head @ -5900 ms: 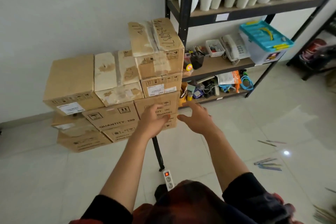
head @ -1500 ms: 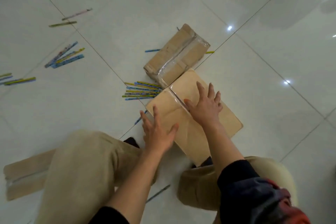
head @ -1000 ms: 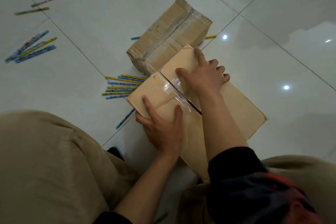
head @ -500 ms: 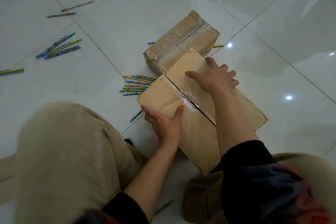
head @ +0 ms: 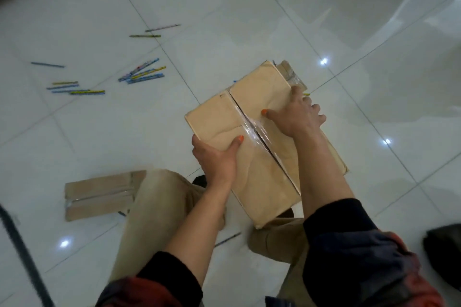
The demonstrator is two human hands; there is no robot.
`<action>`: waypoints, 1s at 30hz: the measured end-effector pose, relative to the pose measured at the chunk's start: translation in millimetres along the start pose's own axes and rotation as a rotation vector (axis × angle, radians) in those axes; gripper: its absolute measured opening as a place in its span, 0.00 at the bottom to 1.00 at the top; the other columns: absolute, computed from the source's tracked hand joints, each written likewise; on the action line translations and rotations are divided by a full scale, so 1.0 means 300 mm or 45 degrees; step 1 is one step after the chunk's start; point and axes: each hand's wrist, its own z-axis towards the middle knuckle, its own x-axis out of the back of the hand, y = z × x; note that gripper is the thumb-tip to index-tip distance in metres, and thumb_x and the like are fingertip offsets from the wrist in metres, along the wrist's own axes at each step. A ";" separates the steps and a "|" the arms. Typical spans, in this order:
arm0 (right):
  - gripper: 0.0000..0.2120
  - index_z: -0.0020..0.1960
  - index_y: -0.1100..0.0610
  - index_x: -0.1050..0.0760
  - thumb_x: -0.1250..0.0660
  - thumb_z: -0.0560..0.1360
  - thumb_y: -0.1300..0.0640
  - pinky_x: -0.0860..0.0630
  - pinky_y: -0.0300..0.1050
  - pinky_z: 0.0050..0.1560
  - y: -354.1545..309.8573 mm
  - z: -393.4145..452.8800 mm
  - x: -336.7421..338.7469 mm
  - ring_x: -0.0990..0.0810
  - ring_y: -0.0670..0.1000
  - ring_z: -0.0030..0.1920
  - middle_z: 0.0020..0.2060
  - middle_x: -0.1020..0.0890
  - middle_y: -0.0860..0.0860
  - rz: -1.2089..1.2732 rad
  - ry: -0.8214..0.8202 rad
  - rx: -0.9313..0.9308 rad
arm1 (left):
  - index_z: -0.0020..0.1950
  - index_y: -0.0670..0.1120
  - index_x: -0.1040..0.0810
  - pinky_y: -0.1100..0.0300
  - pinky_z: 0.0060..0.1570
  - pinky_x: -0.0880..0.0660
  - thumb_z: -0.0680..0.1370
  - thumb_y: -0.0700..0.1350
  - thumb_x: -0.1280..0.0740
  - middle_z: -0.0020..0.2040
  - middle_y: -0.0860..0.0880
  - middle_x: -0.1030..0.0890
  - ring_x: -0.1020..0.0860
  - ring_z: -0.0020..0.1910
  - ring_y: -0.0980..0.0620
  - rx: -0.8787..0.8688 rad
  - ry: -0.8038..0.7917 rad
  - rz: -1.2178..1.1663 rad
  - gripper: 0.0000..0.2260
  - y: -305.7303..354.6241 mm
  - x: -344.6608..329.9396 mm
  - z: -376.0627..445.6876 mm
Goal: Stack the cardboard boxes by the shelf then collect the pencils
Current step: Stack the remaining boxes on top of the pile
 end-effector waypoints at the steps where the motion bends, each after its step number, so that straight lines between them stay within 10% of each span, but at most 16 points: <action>1: 0.40 0.76 0.49 0.45 0.32 0.71 0.37 0.39 0.59 0.64 -0.036 -0.025 0.048 0.34 0.64 0.67 0.69 0.31 0.59 0.019 -0.006 -0.004 | 0.77 0.47 0.44 0.60 0.55 0.34 0.67 0.54 0.21 0.69 0.44 0.33 0.31 0.61 0.50 -0.009 -0.005 -0.010 0.47 0.050 0.044 -0.005; 8: 0.37 0.78 0.43 0.50 0.37 0.76 0.37 0.39 0.62 0.67 -0.381 -0.250 0.371 0.36 0.66 0.70 0.70 0.32 0.59 -0.014 -0.051 0.068 | 0.80 0.52 0.54 0.51 0.65 0.32 0.68 0.60 0.24 0.71 0.44 0.32 0.32 0.69 0.43 -0.047 -0.065 -0.004 0.51 0.462 0.464 -0.066; 18: 0.32 0.68 0.59 0.45 0.36 0.77 0.40 0.35 0.58 0.59 -0.913 -0.464 0.529 0.33 0.62 0.64 0.63 0.25 0.57 0.022 0.054 0.199 | 0.67 0.50 0.34 0.59 0.55 0.27 0.64 0.54 0.20 0.60 0.53 0.23 0.23 0.59 0.51 -0.127 0.032 -0.176 0.37 0.702 0.943 0.001; 30: 0.41 0.78 0.47 0.50 0.33 0.73 0.38 0.37 0.57 0.67 -1.415 -0.534 0.451 0.33 0.62 0.69 0.71 0.31 0.54 0.142 -0.150 0.570 | 0.78 0.53 0.50 0.53 0.64 0.29 0.68 0.51 0.21 0.69 0.48 0.28 0.27 0.65 0.46 -0.161 0.083 -0.196 0.48 0.866 1.411 0.316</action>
